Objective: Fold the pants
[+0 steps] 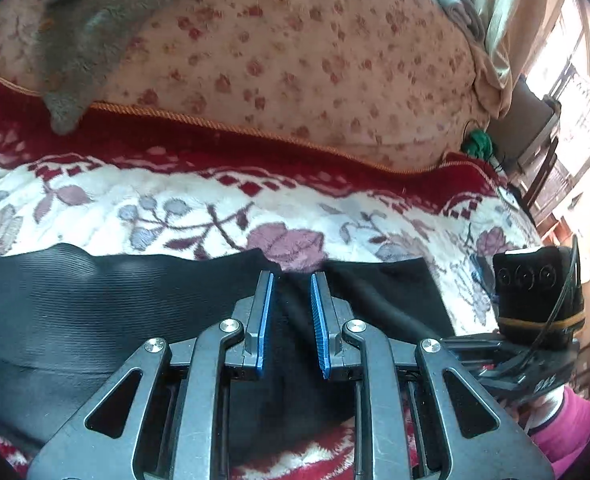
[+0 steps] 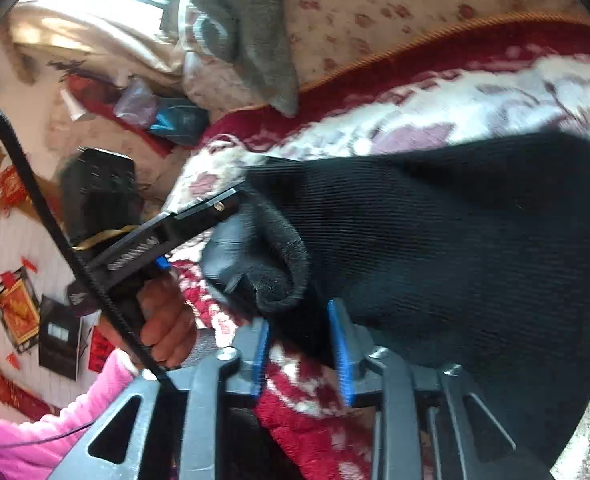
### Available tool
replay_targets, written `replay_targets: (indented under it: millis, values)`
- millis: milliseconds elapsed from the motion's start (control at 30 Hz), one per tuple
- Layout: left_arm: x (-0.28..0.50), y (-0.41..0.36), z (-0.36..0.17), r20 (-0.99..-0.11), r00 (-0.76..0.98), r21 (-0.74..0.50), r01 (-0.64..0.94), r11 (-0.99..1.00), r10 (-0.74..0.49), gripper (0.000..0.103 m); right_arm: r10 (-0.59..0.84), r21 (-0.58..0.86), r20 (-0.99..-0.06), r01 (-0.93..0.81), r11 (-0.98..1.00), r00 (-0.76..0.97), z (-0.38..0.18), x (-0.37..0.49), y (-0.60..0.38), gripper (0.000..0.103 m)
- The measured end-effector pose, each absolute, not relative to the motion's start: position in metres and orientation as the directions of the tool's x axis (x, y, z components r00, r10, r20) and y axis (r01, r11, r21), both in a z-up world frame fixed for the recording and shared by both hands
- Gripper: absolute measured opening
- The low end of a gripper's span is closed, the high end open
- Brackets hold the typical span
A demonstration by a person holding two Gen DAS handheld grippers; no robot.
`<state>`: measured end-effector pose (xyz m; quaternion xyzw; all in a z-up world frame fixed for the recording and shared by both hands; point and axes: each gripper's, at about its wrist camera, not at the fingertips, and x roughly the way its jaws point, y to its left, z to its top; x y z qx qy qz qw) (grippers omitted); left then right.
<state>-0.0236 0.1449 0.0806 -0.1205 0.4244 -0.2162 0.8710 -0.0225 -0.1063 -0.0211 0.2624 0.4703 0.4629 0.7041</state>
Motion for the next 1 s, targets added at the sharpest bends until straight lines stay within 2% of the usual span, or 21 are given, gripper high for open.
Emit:
replay_targets:
  millis: [67, 167, 367, 533, 700, 767, 867, 933, 1000]
  values:
    - [-0.025, 0.143, 0.088, -0.677, 0.561, -0.390, 0.276, 0.879, -0.477, 0.017, 0.923, 0.823, -0.359, -0.418, 0.384, 0.140, -0.010, -0.024, -0.116, 0.033]
    - [-0.029, 0.137, 0.095, -0.669, 0.570, -0.388, 0.279, 0.879, -0.476, 0.017, 0.933, 0.825, -0.316, -0.435, 0.360, 0.173, 0.004, -0.030, -0.129, 0.039]
    - [-0.050, 0.110, 0.099, -0.682, 0.569, -0.339, 0.311, 0.888, -0.460, 0.017, 0.904, 0.804, -0.347, -0.417, 0.424, 0.251, 0.014, -0.033, -0.147, 0.039]
    - [-0.063, 0.091, 0.092, -0.700, 0.563, -0.300, 0.324, 0.897, -0.438, 0.017, 0.835, 0.784, -0.450, -0.306, 0.539, 0.317, -0.007, -0.031, -0.166, 0.039]
    - [-0.070, 0.085, 0.085, -0.729, 0.570, -0.263, 0.280, 0.923, -0.380, 0.017, 0.842, 0.793, -0.427, -0.311, 0.525, 0.331, 0.000, -0.039, -0.177, 0.039]
    - [-0.074, 0.084, 0.084, -0.737, 0.583, -0.237, 0.251, 0.939, -0.342, 0.024, 0.835, 0.776, -0.432, -0.332, 0.537, 0.340, 0.007, -0.042, -0.177, 0.039]
    - [-0.078, 0.086, 0.082, -0.749, 0.586, -0.228, 0.209, 0.951, -0.309, 0.029, 0.835, 0.769, -0.431, -0.345, 0.539, 0.342, 0.010, -0.047, -0.173, 0.040]
    - [-0.080, 0.089, 0.082, -0.756, 0.586, -0.227, 0.186, 0.956, -0.293, 0.029, 0.834, 0.767, -0.437, -0.345, 0.542, 0.338, 0.008, -0.048, -0.169, 0.051]
    - [-0.081, 0.092, 0.081, -0.762, 0.582, -0.231, 0.165, 0.959, -0.284, 0.029, 0.832, 0.762, -0.443, -0.348, 0.546, 0.334, 0.007, -0.049, -0.166, 0.053]
